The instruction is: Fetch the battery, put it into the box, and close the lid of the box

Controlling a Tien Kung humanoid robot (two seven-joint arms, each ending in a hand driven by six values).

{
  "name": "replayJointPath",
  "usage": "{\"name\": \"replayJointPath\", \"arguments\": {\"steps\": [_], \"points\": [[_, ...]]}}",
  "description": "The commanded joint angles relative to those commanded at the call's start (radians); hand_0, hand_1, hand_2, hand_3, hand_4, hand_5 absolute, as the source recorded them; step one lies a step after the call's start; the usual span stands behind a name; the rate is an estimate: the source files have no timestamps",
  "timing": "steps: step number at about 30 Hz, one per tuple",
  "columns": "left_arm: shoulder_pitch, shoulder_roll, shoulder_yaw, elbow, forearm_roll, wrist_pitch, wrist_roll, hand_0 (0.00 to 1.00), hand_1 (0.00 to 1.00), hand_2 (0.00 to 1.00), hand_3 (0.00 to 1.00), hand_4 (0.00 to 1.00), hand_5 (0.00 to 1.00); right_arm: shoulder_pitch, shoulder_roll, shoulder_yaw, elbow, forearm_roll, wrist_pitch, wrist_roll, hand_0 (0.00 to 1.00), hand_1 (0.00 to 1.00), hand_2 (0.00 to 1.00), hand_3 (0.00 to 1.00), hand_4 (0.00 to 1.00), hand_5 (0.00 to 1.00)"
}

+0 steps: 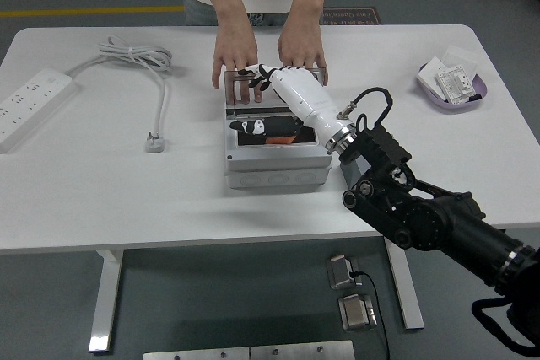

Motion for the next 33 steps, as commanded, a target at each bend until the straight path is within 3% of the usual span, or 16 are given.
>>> {"name": "replayJointPath", "arguments": {"steps": [4, 7, 8, 25, 26, 31, 33], "points": [[0.001, 0.001, -0.006, 0.0, 0.002, 0.0, 0.004, 0.704, 0.702, 0.729, 0.799, 0.89, 0.584, -0.003, -0.018, 0.035, 0.073, -0.009, 0.02, -0.026, 0.714, 0.586, 0.65, 0.784, 0.998, 0.657], [0.002, 0.001, -0.01, 0.0, 0.003, 0.0, 0.006, 0.704, 0.702, 0.729, 0.799, 0.89, 0.584, 0.0, -0.022, 0.054, 0.094, -0.007, 0.028, -0.035, 0.714, 0.586, 0.65, 0.784, 0.998, 0.657], [0.002, 0.001, -0.01, 0.0, 0.004, 0.0, 0.007, 0.705, 0.701, 0.729, 0.799, 0.889, 0.583, 0.002, -0.022, 0.059, 0.094, -0.006, 0.029, -0.037, 0.705, 0.579, 0.644, 0.771, 0.998, 0.698], [-0.002, 0.005, -0.011, 0.0, 0.009, -0.002, 0.014, 0.704, 0.7, 0.728, 0.798, 0.888, 0.583, 0.086, -0.018, 0.069, -0.025, 0.072, 0.125, -0.083, 0.707, 0.579, 0.643, 0.765, 0.998, 0.729], [-0.002, 0.005, -0.012, 0.0, 0.009, -0.002, 0.014, 0.704, 0.7, 0.727, 0.797, 0.888, 0.582, 0.088, -0.018, 0.067, -0.029, 0.075, 0.127, -0.083, 0.725, 0.587, 0.646, 0.771, 0.998, 0.788], [-0.002, 0.004, -0.013, 0.0, 0.013, -0.003, 0.014, 0.704, 0.7, 0.727, 0.797, 0.888, 0.582, 0.096, -0.013, 0.061, -0.049, 0.085, 0.133, -0.085, 0.725, 0.587, 0.646, 0.771, 0.998, 0.788], [-0.003, 0.005, -0.013, 0.0, 0.014, -0.003, 0.013, 0.703, 0.697, 0.727, 0.798, 0.888, 0.582, 0.099, -0.011, 0.059, -0.053, 0.086, 0.136, -0.088, 0.738, 0.598, 0.651, 0.774, 0.998, 0.833]]}}
